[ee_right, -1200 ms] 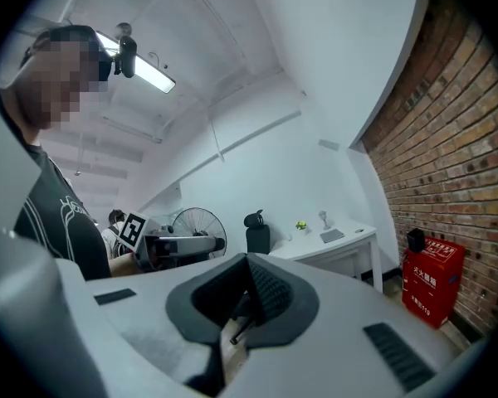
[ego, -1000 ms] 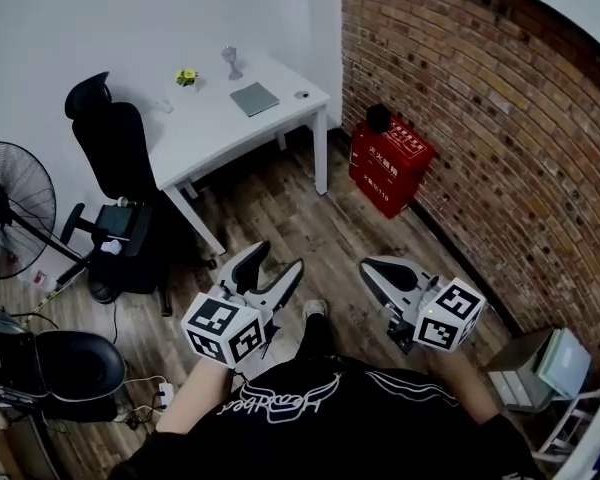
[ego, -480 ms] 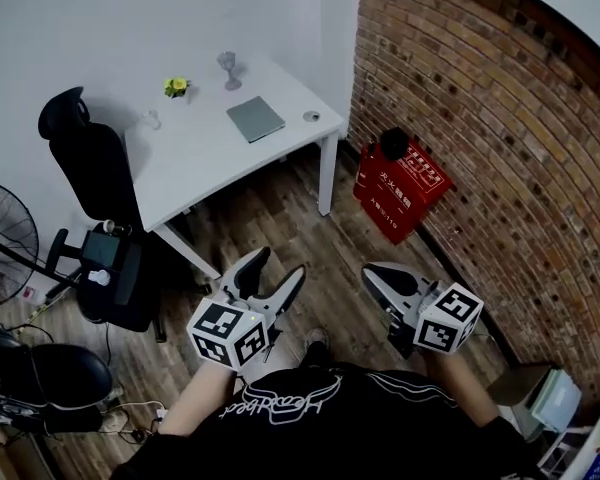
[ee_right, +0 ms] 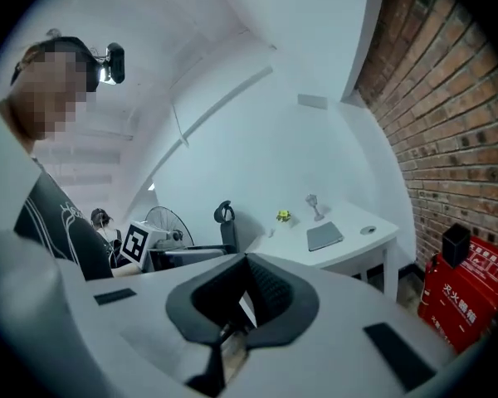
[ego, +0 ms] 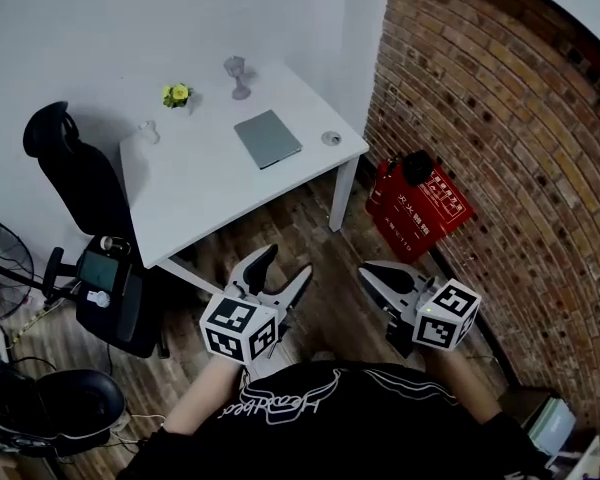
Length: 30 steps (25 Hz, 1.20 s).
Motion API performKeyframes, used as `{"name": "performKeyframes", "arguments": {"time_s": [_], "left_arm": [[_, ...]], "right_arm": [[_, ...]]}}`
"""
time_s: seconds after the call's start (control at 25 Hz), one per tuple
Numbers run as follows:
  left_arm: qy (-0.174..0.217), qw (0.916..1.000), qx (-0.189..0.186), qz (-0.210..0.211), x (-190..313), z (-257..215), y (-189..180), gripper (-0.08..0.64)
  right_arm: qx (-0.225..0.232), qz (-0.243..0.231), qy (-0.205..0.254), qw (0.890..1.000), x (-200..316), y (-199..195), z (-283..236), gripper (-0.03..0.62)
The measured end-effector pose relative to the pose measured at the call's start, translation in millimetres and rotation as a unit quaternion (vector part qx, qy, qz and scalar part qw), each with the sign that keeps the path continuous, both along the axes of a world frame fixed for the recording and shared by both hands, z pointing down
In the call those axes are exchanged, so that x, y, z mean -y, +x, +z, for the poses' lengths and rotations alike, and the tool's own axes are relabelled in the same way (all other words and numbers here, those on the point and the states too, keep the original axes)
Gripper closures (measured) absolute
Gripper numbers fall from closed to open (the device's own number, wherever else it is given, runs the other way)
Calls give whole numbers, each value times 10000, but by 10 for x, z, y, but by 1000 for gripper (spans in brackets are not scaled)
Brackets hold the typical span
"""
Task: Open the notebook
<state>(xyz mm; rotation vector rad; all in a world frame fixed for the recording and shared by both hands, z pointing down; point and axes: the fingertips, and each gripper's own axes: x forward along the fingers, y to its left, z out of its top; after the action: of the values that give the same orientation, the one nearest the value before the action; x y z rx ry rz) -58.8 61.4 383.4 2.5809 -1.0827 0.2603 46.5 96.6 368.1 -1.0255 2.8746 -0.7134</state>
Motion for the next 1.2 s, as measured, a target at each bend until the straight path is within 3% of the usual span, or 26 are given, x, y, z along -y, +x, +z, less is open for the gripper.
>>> {"name": "performKeyframes", "arguments": {"time_s": [0.52,0.68,1.0,1.2], "left_arm": [[-105,9987,204,-450,824,150,-253,265],[-221,9977,208,-603,1242,206,-271,268],[-418,9921,576,-1030,2235,409,-312,281],[-588,9889,794,-1111,2709,613,-267,281]], "right_arm": [[132,-466,-72,9988,1036,-196,163,589],[176,-601,-113,9980,1556,-210,207,589],[184,-811,-199,9963,2760,-186,300,589],[82,-1042,-359,9939,3214,-232,434,589]]}}
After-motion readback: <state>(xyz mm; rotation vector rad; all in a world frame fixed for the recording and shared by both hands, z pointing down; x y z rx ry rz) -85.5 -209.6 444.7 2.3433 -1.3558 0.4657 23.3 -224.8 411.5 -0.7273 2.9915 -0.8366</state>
